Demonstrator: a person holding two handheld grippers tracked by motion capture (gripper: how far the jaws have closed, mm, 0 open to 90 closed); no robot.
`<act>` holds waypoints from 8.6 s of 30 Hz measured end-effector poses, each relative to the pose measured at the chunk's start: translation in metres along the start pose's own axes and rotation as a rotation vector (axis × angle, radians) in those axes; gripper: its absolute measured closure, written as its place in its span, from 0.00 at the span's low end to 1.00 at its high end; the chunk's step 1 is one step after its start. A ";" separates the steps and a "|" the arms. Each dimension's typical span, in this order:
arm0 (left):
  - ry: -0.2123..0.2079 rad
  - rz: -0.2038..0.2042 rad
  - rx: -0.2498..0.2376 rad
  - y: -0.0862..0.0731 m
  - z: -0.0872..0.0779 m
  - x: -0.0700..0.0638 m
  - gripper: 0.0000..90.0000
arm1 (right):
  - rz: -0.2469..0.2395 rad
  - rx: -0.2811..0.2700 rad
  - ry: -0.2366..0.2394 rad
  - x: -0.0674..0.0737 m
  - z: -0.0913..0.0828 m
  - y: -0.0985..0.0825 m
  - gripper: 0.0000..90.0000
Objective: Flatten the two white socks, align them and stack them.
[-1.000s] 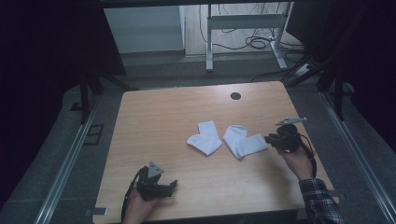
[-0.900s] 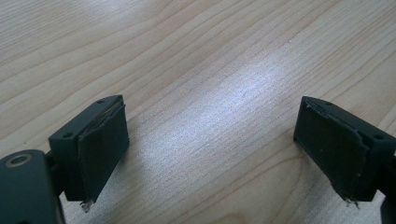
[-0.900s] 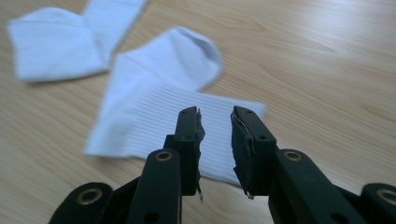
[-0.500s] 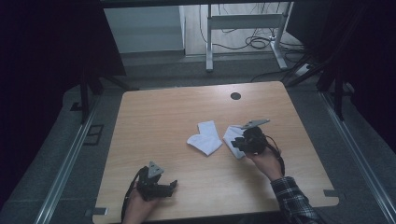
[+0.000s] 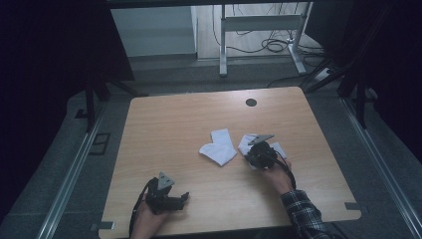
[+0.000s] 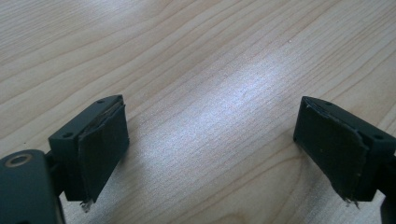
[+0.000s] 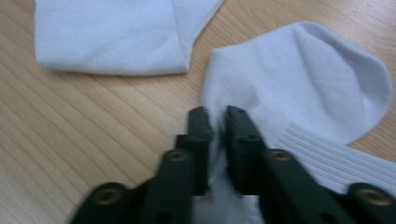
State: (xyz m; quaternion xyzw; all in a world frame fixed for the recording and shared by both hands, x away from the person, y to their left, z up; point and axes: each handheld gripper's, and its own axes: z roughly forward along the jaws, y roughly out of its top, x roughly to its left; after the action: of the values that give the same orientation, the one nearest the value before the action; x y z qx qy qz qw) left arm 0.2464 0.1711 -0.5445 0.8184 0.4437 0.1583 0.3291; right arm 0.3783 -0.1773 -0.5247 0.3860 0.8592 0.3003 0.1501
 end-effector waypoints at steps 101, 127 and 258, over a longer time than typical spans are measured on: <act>-0.113 0.130 -0.019 0.093 0.029 -0.067 0.95 | 0.078 -0.064 0.053 -0.040 -0.083 -0.062 0.89; -0.067 -0.006 -0.055 0.090 0.016 -0.017 0.66 | 0.030 -0.041 0.009 -0.044 -0.075 -0.073 0.66; 0.084 -0.052 -0.086 0.073 0.041 0.057 0.49 | 0.119 -0.043 -0.058 -0.074 -0.071 -0.098 0.42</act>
State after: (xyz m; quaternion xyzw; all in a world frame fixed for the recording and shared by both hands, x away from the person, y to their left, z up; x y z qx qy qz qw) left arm 0.3457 0.1740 -0.5268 0.7843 0.4711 0.2027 0.3490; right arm 0.3365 -0.3126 -0.5296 0.4414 0.8234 0.3159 0.1653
